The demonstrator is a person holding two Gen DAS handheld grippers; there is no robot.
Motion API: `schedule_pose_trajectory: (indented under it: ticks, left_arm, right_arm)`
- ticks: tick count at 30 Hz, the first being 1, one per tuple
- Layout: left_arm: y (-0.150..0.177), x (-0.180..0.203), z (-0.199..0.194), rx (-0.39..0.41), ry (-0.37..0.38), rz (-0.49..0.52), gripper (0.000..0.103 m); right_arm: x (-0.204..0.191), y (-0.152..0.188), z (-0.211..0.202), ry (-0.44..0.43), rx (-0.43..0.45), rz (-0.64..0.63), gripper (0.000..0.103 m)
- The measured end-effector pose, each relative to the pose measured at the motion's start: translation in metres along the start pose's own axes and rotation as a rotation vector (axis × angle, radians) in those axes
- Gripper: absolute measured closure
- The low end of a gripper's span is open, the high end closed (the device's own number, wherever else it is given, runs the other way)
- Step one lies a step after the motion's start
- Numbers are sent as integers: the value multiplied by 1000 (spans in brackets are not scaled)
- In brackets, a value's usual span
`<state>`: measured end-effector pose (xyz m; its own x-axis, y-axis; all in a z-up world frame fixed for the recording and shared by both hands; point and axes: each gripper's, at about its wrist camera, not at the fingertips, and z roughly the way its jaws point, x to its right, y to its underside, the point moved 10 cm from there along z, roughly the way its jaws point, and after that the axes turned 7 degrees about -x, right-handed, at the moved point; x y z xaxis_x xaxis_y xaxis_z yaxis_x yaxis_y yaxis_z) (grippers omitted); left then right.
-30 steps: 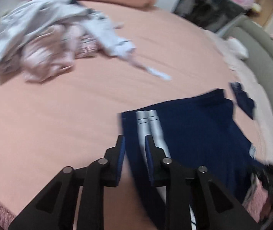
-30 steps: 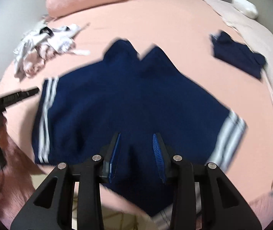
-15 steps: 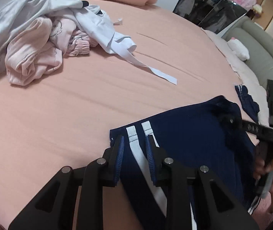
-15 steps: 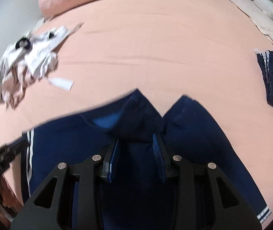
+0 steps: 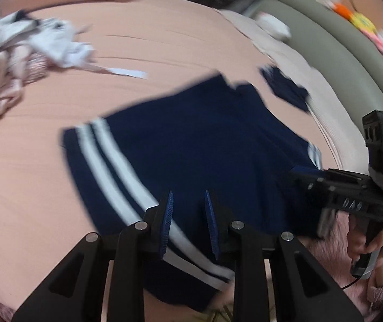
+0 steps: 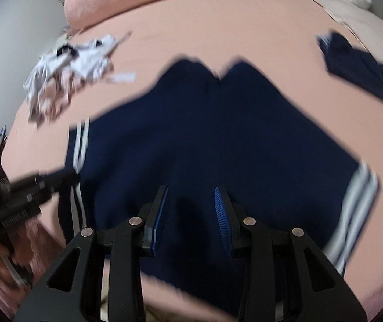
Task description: Fold clothes
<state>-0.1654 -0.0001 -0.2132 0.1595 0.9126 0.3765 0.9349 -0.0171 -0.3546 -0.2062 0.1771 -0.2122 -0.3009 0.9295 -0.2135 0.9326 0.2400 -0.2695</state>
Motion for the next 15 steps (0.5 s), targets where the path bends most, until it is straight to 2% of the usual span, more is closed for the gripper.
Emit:
schedule_pose_trajectory:
  ticks: [3, 5, 7, 10, 15]
  left_arm:
    - [20, 33, 5, -42, 72, 67, 77]
    - [30, 45, 9, -62, 55, 102, 74]
    - [37, 44, 16, -82, -16, 121, 63]
    - [45, 41, 23, -105, -46, 111, 63]
    - [52, 42, 22, -120, -41, 100, 63]
  right_arm:
    - [13, 31, -5, 44, 3, 16, 68]
    - [20, 44, -7, 57, 8, 26, 68]
    - [27, 57, -10, 71, 14, 36, 68]
    - [32, 72, -6, 106, 15, 20, 67]
    - [36, 84, -8, 116, -2, 26, 65]
